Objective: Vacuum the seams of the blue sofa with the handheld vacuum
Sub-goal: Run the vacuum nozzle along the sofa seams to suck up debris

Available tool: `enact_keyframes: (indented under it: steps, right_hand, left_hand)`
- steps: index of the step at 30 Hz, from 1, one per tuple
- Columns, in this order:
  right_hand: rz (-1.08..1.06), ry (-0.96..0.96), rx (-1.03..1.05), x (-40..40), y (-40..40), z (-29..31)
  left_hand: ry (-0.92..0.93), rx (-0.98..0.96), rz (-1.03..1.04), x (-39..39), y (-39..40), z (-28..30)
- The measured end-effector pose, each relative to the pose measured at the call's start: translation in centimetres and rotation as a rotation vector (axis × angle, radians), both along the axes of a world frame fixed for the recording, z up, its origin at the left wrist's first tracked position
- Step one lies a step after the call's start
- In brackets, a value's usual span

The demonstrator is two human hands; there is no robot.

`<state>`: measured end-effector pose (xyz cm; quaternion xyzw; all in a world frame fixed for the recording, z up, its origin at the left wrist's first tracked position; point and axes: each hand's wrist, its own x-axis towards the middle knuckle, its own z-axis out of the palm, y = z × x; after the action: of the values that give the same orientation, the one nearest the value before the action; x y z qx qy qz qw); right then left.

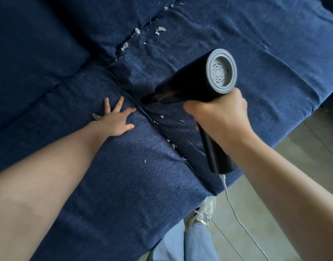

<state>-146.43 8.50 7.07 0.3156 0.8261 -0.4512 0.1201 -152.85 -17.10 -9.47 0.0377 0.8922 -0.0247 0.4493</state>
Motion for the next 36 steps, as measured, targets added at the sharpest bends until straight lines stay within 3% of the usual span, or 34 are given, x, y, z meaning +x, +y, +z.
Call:
enact_keyframes:
  steps: [25, 36]
  right_hand:
    - [0.059, -0.099, 0.060, 3.0, 1.7, 0.8]
    - [0.079, -0.042, 0.071, 4.0, 2.3, 0.7]
  left_hand:
    - [0.028, -0.045, -0.011, 1.7, 1.3, -0.3]
    - [-0.001, -0.061, -0.096, 4.2, 2.9, 0.1]
